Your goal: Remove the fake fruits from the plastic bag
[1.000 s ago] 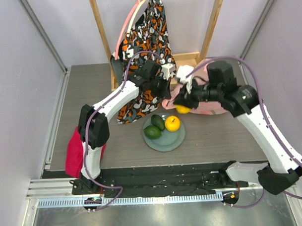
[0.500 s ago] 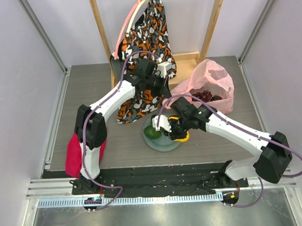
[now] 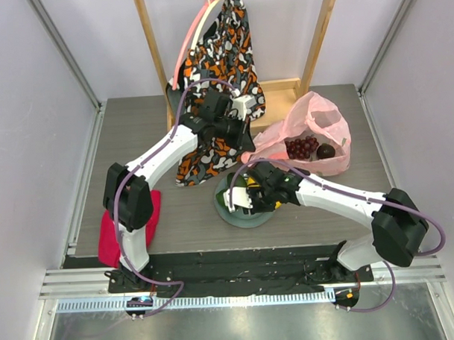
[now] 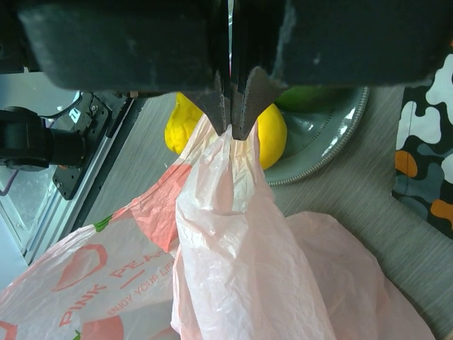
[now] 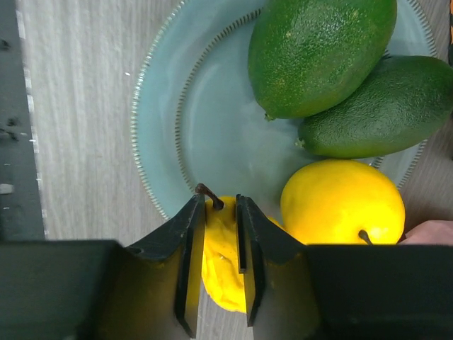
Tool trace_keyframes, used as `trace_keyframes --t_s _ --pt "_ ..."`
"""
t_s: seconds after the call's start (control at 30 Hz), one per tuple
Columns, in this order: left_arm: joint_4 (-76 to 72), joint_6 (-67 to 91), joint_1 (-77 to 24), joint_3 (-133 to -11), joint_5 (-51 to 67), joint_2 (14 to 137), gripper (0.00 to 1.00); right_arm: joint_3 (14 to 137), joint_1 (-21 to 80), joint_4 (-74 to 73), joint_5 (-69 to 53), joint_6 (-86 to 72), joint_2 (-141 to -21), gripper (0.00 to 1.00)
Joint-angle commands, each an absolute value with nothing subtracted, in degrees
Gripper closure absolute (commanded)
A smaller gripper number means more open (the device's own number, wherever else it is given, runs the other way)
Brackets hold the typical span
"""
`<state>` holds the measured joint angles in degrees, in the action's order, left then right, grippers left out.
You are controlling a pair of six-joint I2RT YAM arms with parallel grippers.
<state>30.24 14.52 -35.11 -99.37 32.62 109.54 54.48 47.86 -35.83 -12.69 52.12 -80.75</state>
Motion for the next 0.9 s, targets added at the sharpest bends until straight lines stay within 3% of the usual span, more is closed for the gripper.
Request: trace_keyframes --t_s 0.0,0.13,0.5,0.63,0.8,0.87 --pt "28.4 13.9 -34.9 -98.9 33.7 106.6 1.00 52.8 48.4 -30.2 -9.1 53.9 -81.0 0.67" --pt "28.1 14.1 -34.9 -99.0 34.0 106.9 1.00 52.0 48.9 -27.4 -7.8 53.3 -81.4 0.66" --pt "27.5 14.9 -34.9 -98.0 35.2 107.0 1.00 55.4 51.7 -27.6 -7.4 53.3 -83.5 0.44" --pt "27.5 14.9 -34.9 -98.1 35.2 106.1 1.00 60.9 51.8 -33.2 -4.9 50.4 -81.7 0.44" --pt "27.7 14.9 -34.9 -97.6 35.4 105.4 1.00 71.9 50.7 -46.4 -7.1 45.7 -71.2 0.45" --pt "27.5 15.3 -34.9 -96.9 35.5 105.3 1.00 75.6 50.0 -48.8 -6.1 44.3 -66.1 0.50"
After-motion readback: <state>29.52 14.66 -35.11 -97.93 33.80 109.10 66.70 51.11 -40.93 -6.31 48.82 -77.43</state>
